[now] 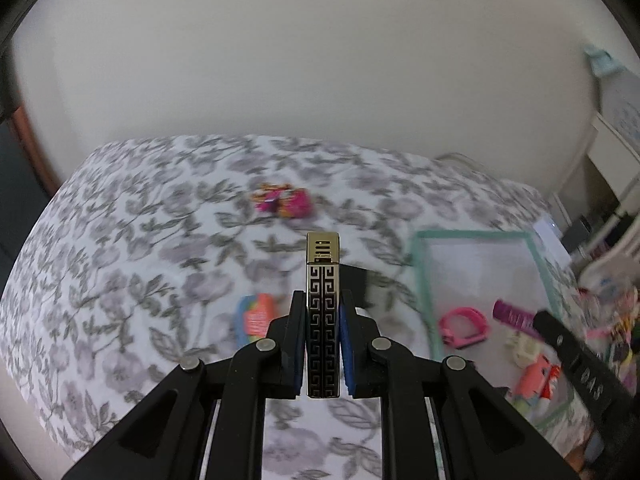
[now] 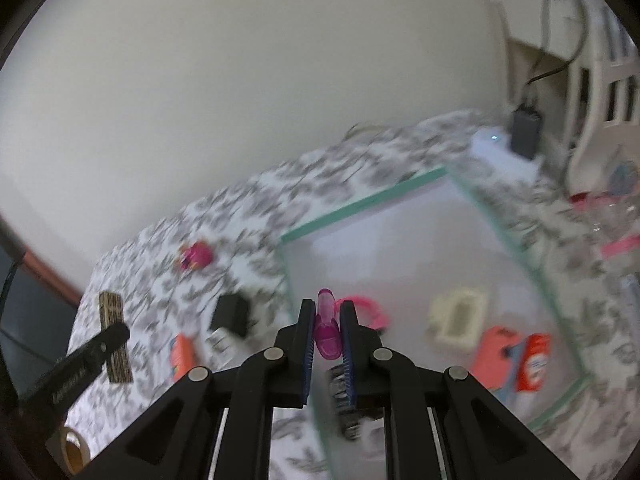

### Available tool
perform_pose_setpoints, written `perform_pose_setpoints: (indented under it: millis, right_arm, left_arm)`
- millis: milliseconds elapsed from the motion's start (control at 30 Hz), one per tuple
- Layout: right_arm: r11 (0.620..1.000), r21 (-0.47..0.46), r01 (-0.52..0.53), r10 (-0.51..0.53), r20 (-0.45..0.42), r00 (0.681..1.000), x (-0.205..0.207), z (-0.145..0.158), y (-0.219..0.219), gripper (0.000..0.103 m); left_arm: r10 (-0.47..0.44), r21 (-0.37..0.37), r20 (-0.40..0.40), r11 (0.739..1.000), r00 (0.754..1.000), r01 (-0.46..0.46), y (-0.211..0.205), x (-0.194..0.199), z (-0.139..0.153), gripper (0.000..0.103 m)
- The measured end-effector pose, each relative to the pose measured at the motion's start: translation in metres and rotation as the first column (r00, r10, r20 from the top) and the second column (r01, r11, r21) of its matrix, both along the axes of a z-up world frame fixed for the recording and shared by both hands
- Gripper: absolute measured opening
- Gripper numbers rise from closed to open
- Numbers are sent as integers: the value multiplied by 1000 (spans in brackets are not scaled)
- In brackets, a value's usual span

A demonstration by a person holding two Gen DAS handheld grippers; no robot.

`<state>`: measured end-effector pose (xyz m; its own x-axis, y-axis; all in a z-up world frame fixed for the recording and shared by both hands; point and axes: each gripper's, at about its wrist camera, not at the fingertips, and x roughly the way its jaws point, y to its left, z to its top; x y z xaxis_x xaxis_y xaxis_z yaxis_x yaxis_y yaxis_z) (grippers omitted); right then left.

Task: Organize rigid objects
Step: 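Carry the gold bar and pink lighter into the tray and open both grippers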

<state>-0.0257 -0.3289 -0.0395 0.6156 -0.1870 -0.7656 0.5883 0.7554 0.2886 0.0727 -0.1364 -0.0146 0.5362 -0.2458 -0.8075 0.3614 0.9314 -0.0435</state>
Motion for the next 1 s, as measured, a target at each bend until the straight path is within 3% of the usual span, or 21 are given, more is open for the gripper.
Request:
perform_pose_setpoints:
  millis: [167,500,733,1000]
  right_arm:
    - [992,-62,113,-115,-26,993,-20,-2,-33,13]
    - [966,-39,257,-259,-68,964,-57,-28,-83,13]
    - [957,-11,291,-291,-114,950,-65,-49,-93,13]
    - [962,-9,271,-268,-187,945,-59,-67,-88,13]
  left_arm:
    - [-80,2,7,997,997,80,-35,-17,-3,16]
    - [-236,31,-4,971,972,236,-103,-50,-25,16]
    - [-312,83,-27,946,950,313,-138,-66,-51,16]
    - [-334,148,-71,928,940,342,-150,-72,-78,16]
